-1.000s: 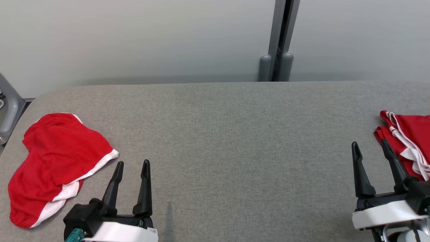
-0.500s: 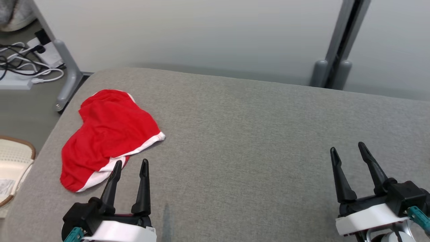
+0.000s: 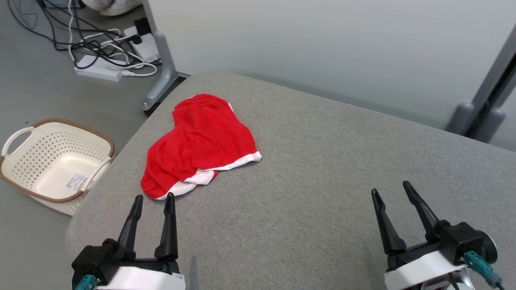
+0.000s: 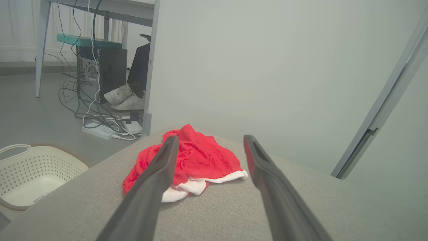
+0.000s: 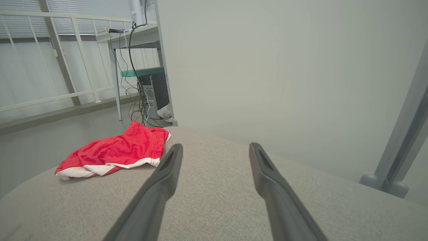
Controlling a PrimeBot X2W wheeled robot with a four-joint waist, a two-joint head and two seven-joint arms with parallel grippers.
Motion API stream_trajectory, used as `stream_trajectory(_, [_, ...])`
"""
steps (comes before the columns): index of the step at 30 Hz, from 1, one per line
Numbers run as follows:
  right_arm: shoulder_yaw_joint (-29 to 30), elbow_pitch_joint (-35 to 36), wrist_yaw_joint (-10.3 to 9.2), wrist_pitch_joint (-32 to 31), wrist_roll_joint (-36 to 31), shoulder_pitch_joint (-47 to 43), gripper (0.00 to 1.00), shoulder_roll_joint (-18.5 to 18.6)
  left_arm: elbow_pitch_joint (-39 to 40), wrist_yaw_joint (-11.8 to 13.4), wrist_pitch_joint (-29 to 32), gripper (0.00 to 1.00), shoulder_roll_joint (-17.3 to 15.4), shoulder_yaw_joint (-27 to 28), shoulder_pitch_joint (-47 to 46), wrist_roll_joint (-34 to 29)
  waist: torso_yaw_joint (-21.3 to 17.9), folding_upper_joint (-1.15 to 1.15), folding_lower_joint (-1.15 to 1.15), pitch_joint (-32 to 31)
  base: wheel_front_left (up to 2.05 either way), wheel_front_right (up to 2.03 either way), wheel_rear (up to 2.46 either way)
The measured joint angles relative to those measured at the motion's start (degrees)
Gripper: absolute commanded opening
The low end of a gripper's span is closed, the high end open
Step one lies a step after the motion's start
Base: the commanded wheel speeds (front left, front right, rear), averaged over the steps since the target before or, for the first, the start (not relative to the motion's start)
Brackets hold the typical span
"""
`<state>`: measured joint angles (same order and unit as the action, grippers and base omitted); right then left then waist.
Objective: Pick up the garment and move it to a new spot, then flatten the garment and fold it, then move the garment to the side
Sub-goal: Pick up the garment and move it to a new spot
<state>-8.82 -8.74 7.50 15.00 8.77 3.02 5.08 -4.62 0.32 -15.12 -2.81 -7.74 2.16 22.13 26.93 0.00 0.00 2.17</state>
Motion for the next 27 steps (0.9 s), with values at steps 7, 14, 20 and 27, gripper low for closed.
stream_trajectory(7, [-2.89, -1.42, 0.0, 0.0, 0.36, 2.02, 1.0, 0.53, 1.35, 0.99, -0.01, 1.0, -0.03, 0.81, 1.17, 0.78, 3.57, 0.0, 0.0, 0.64, 0.0, 0.0, 0.0])
stream_trajectory(14, [-4.07, -2.6, 0.0, 0.0, 1.12, 3.26, 1.0, 1.12, 2.03, 1.6, 0.0, 1.0, 0.0, 1.14, 1.77, 1.1, 3.76, 0.0, 0.0, 0.93, 0.0, 0.0, 0.0])
stream_trajectory(20, [-3.22, -2.64, 0.0, 0.0, 1.37, 2.85, 1.0, 1.12, 1.65, 1.71, 0.0, 1.0, 0.0, 1.18, 1.89, 1.09, 3.35, 0.0, 0.0, 0.18, 0.0, 0.0, 0.0])
stream_trajectory(27, [-2.41, -1.14, 0.0, 0.01, 0.58, 2.09, 1.0, 1.13, 0.92, 1.16, 0.0, 1.0, 0.03, 3.18, 0.66, 1.18, 2.85, 0.0, 0.0, 0.91, 0.0, 0.0, 0.0])
